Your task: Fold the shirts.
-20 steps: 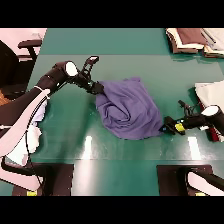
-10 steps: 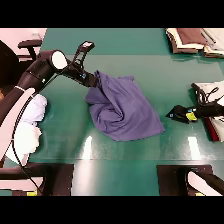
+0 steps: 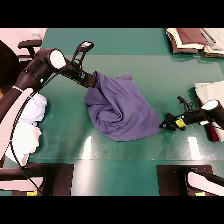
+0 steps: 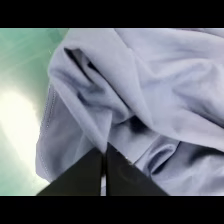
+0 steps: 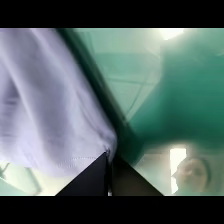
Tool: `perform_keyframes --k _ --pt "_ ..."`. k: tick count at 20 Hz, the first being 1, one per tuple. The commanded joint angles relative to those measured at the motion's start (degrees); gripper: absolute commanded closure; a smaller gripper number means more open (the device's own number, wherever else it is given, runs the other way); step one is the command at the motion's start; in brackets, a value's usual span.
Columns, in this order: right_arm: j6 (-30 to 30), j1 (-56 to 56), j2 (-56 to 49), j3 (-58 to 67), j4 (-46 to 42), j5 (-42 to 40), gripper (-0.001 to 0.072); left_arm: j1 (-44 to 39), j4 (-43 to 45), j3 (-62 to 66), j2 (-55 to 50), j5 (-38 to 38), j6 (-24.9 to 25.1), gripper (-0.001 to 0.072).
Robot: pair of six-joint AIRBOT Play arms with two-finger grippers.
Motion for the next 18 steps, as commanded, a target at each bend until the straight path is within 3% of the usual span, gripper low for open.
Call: perform_keyframes --k 1,6,13,18 --pt "-0.63 2.56 -0.28 5.14 1.14 -0.66 0.0698 0.04 3.06 1.14 0.57 -2.21 -0.04 0.0683" --pt "-0.57 -2.99 13.60 27.02 1.11 2.99 0.0698 0.04 17.42 13.14 9.73 -6.75 -0.15 0.0683" --pt "0.61 -15.91 22.40 64.67 1.11 12.33 0.0699 0.02 15.41 28.06 28.33 -6.95 0.04 0.0683" --pt "3.15 -22.58 18.97 78.62 1.11 16.52 0.0699 0.02 14.58 29.38 36.85 -9.03 0.04 0.0683"
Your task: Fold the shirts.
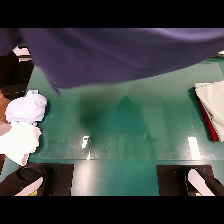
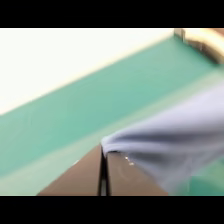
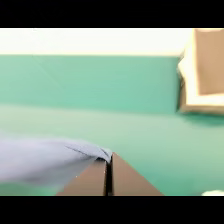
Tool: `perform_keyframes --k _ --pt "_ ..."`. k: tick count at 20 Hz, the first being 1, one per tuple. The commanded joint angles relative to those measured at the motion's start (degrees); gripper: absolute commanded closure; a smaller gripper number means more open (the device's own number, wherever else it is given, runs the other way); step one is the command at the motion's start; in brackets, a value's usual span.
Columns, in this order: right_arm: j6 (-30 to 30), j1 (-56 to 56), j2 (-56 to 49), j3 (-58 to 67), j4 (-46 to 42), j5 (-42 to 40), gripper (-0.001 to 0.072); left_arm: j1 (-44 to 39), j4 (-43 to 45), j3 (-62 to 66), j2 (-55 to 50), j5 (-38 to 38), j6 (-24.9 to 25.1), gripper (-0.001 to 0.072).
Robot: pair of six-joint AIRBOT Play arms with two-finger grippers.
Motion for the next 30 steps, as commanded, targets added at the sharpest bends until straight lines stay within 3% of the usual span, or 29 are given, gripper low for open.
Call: perform_keyframes --k 1,5,13,19,22,23,24,25,30 --pt "2.40 -3.85 -3.02 10.25 -0.15 4.59 0.0699 0.04 -0.83 1.53 4.57 -3.37 0.11 0.0683" --pt "4.68 -0.94 -9.03 9.79 0.13 6.93 0.0700 0.04 -0.96 -1.57 2.86 -11.17 2.03 0.0683" --pt "4.76 17.57 -21.31 -9.51 -13.73 5.33 0.0699 0.04 -0.52 -28.59 -7.30 -8.98 3.02 0.0683" --pt "4.72 18.34 -18.71 -16.52 -13.86 3.74 0.0700 -0.02 -20.70 -40.54 -7.69 -20.63 3.98 0.0684" --pt "4.70 17.05 -15.87 -18.58 -13.84 1.70 0.0699 -0.02 -30.27 -47.06 -7.72 -20.90 6.43 0.0680" --pt "4.72 16.46 -14.88 -19.50 -13.70 0.96 0.0699 -0.02 -30.97 -48.61 -7.72 -19.71 6.49 0.0653" --pt "4.72 15.91 -14.10 -20.28 -13.70 0.44 0.0699 -0.02 -30.77 -49.59 -7.72 -17.49 6.49 0.0340" --pt "4.72 15.37 -13.51 -20.85 -13.70 0.24 0.0699 0.00 -29.97 -49.53 -7.82 -14.60 6.47 0.0082" --pt "4.72 14.23 -12.52 -21.70 -13.66 0.24 0.0699 8.44 -23.30 -48.04 -8.70 -0.15 4.33 0.0082"
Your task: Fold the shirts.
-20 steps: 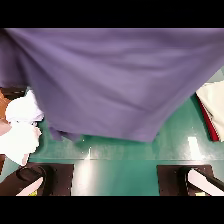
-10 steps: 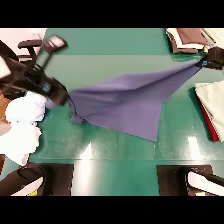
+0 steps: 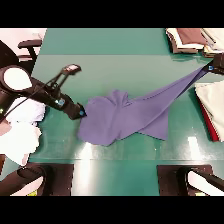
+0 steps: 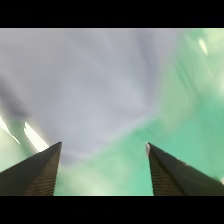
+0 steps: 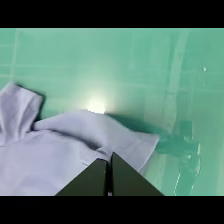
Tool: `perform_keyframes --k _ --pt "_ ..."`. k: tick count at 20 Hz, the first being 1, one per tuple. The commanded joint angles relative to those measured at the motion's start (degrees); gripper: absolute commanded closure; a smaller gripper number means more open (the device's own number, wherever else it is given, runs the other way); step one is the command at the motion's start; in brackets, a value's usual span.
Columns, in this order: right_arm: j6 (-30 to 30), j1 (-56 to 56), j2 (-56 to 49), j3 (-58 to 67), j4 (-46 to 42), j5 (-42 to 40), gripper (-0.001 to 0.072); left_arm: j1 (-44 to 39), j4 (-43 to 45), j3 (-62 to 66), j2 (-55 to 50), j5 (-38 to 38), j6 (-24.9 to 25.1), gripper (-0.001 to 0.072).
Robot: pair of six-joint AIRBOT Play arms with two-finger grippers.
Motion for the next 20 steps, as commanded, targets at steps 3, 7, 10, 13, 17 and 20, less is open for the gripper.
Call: perform_keyframes --k 3,7,10,13,17,20 --pt "-0.02 -0.33 0.24 -0.61 0.46 -0.94 0.0699 10.99 -2.86 -0.15 -6.32 10.14 -0.48 0.0082" --pt "-0.02 0.20 -0.59 -0.63 0.42 -0.46 0.0698 10.71 -14.75 -0.15 -17.88 10.75 5.75 0.0082" --pt "0.00 0.20 -0.85 -0.61 0.35 -0.50 0.0698 10.60 -21.44 -0.15 -24.28 12.94 8.13 0.0082" --pt "0.00 0.20 -0.85 -0.61 0.39 -0.37 0.0698 10.60 -21.51 -0.15 -26.43 15.34 8.44 0.0082" --pt "0.02 0.22 -0.85 -0.61 0.44 -0.42 0.0699 8.66 -20.04 -0.15 -27.02 15.56 8.46 0.0081" --pt "0.02 0.20 -0.85 -0.61 0.42 -0.39 0.0698 5.73 -18.82 -0.15 -27.06 15.89 8.44 0.0082"
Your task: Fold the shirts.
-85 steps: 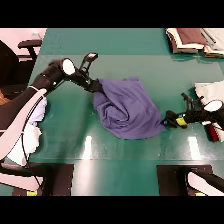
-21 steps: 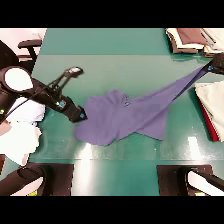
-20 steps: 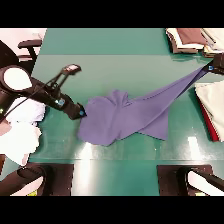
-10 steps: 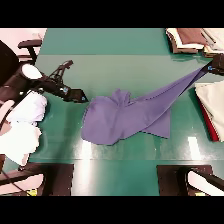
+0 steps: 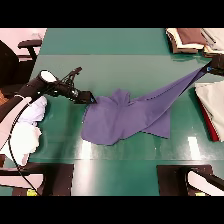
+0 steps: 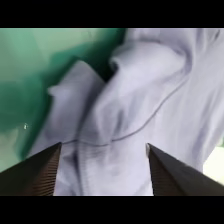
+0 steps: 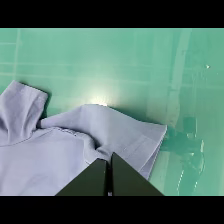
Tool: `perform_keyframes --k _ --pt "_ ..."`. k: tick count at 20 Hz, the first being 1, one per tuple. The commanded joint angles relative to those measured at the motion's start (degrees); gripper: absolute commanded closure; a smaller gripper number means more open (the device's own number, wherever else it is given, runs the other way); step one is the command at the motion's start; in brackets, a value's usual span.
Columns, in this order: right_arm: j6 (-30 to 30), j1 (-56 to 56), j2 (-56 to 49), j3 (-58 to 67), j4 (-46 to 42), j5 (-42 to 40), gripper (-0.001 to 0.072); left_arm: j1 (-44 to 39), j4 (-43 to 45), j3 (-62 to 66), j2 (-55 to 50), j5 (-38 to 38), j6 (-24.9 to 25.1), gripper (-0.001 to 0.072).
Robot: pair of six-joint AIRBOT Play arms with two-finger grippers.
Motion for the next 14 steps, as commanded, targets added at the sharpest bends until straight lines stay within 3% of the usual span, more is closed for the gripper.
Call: perform_keyframes --k 1,2,3,4,8,9,10,14 --pt "0.02 0.07 -0.02 -0.02 0.02 0.04 0.0698 -2.47 0.79 0.02 -0.46 0.42 0.20 0.0082" --pt "0.02 0.04 -0.02 -0.02 0.02 0.02 0.0698 -2.60 0.44 0.04 -0.46 -0.35 0.20 0.0083" --pt "0.02 0.04 -0.02 -0.02 0.02 0.07 0.0698 -2.60 0.44 0.17 -0.44 -0.98 0.20 0.0137" --pt "0.02 0.04 -0.02 -0.02 0.02 0.02 0.0698 -2.58 0.42 0.20 -0.37 -1.64 0.22 0.0283" --pt "0.02 0.04 -0.02 -0.02 0.02 0.09 0.0698 -2.58 0.48 0.17 0.00 -1.90 0.20 0.0299" --pt "0.02 0.04 -0.02 -0.02 0.02 0.09 0.0698 -2.58 0.48 0.17 0.22 -1.97 0.20 0.0445" --pt "0.02 0.04 -0.02 -0.02 0.02 0.07 0.0698 -2.58 0.48 0.44 0.28 -2.73 0.22 0.0689" --pt "0.02 0.04 0.35 -0.02 0.04 -0.04 0.0698 -1.79 1.97 7.48 1.16 -8.15 -0.15 0.0684"
